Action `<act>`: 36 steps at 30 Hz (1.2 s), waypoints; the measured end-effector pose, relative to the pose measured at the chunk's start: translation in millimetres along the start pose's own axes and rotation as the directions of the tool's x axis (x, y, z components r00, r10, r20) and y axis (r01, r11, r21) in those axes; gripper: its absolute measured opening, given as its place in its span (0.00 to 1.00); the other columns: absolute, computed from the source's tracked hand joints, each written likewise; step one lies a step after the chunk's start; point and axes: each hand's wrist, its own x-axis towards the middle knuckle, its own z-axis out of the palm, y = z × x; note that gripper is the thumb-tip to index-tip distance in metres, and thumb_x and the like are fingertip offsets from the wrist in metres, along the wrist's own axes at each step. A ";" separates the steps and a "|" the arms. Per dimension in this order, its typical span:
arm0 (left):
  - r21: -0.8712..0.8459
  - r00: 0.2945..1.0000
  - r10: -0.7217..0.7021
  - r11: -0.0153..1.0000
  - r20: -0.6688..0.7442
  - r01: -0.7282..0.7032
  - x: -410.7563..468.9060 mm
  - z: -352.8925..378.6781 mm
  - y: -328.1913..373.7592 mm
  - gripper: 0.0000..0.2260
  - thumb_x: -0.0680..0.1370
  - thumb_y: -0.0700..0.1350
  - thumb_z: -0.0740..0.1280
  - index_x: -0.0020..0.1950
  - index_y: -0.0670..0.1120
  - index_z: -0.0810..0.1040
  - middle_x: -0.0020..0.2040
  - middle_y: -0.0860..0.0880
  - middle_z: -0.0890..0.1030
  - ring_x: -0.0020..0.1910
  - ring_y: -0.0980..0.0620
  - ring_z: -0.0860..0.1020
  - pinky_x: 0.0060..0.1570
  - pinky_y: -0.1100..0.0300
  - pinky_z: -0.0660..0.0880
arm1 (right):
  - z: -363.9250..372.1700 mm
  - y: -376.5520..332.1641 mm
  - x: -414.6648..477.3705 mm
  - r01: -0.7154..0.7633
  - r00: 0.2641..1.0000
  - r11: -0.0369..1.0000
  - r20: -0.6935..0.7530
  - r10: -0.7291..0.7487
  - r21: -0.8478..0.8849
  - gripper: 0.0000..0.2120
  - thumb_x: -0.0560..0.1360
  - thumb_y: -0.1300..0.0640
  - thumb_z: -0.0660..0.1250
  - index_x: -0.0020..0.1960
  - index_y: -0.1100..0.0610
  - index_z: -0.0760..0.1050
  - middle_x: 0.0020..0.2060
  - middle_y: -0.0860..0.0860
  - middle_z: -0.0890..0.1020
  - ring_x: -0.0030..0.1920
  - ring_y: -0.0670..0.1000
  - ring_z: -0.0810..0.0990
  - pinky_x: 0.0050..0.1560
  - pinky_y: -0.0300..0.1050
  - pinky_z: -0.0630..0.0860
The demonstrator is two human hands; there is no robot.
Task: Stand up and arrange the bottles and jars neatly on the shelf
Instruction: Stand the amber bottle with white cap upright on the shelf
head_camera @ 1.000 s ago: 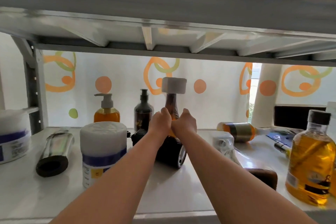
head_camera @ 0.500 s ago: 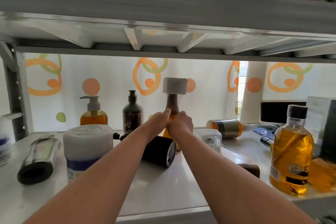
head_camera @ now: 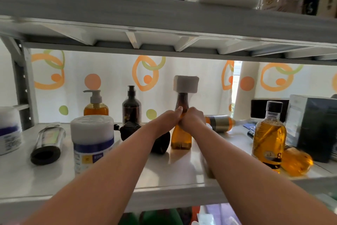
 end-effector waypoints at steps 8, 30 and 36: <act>-0.150 1.000 -0.002 0.989 -0.004 0.002 -30.7 7.4 1.2 0.24 0.81 0.57 0.48 0.70 0.44 0.66 0.69 0.45 0.71 0.67 0.48 0.69 0.63 0.53 0.65 | -15.7 9.8 -24.9 0.108 0.994 0.991 0.031 -0.106 -0.079 0.17 0.73 0.50 0.68 0.57 0.59 0.72 0.45 0.54 0.76 0.42 0.50 0.73 0.40 0.40 0.68; -0.325 0.963 0.024 0.939 -0.267 -0.113 -107.0 6.5 -16.7 0.16 0.81 0.48 0.53 0.59 0.44 0.76 0.54 0.45 0.81 0.53 0.47 0.79 0.54 0.51 0.77 | -45.4 20.1 -101.9 0.256 0.965 0.966 0.071 -0.253 -0.033 0.17 0.71 0.45 0.68 0.47 0.58 0.71 0.33 0.50 0.74 0.40 0.51 0.78 0.40 0.41 0.76; -0.298 0.993 0.047 0.952 -0.110 -0.078 -106.8 28.4 -36.3 0.14 0.82 0.49 0.50 0.49 0.48 0.74 0.46 0.48 0.76 0.46 0.53 0.75 0.48 0.57 0.72 | -32.3 31.7 -117.8 0.246 0.969 0.968 -0.010 -0.246 0.044 0.24 0.72 0.44 0.68 0.59 0.60 0.70 0.47 0.54 0.77 0.48 0.53 0.77 0.46 0.41 0.72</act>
